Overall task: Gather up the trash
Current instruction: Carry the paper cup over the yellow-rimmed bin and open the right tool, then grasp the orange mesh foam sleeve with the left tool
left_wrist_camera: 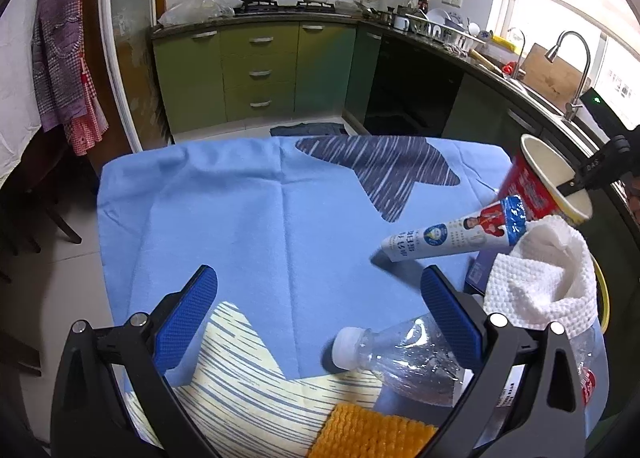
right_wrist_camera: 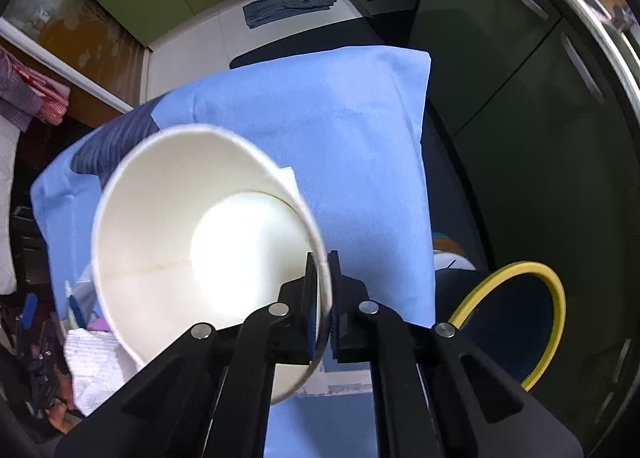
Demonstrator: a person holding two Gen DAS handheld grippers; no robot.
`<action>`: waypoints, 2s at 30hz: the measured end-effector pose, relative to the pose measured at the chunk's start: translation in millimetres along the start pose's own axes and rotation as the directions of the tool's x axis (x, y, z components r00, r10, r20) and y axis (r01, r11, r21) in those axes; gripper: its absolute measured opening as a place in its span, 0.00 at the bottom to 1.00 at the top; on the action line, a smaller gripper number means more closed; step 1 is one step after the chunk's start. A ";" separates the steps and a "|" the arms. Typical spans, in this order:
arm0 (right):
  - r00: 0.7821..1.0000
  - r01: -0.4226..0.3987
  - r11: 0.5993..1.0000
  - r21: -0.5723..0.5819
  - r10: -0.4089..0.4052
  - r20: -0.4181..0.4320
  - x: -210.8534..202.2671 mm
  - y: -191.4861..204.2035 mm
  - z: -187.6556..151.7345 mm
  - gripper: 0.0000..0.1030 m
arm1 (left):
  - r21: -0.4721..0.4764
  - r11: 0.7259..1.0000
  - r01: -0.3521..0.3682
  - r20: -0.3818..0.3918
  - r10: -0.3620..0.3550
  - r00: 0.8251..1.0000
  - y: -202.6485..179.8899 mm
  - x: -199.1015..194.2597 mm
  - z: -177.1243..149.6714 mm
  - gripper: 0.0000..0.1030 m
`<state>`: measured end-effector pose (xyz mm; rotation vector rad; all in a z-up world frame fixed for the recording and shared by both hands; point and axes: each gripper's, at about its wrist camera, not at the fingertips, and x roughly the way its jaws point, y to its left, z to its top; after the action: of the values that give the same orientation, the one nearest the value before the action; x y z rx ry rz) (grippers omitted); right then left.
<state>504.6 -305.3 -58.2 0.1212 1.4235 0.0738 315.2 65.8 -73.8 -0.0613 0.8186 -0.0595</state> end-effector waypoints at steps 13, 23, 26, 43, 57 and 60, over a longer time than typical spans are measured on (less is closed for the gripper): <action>0.989 0.018 0.970 0.243 -0.053 0.140 -106.5 -166.6 -85.6 0.04 | 0.012 1.000 0.009 0.019 -0.009 1.000 -3.3 -8.9 -2.2 0.94; 0.996 0.092 0.917 0.388 -0.087 -0.029 11.1 -267.1 -149.4 0.05 | 0.035 0.999 0.008 0.026 -0.009 1.000 -11.5 -10.0 -4.6 0.94; 0.994 0.105 0.910 0.401 -0.089 -0.059 43.8 -273.8 -149.5 0.05 | 0.053 0.999 0.008 0.033 -0.010 0.999 -15.3 -10.6 -4.9 0.94; 0.998 0.066 0.918 0.392 -0.057 -0.035 51.6 -256.1 -149.7 0.29 | 0.099 0.995 0.032 0.007 -0.032 0.999 -28.4 -17.5 -7.8 0.94; 0.997 -0.069 0.956 0.285 0.057 0.050 7.5 -220.6 -185.2 0.31 | 0.181 0.969 0.169 -0.336 -0.100 0.936 -14.5 -34.7 -57.6 0.94; 0.996 -0.084 0.959 0.272 0.073 0.054 2.0 -218.5 -192.2 0.32 | 0.170 0.963 0.211 -0.389 -0.131 0.912 -14.4 -22.3 -63.2 0.92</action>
<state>310.1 -514.1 -115.5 0.4064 1.3798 -0.0615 253.3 51.2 -99.5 0.0805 1.1853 -0.3329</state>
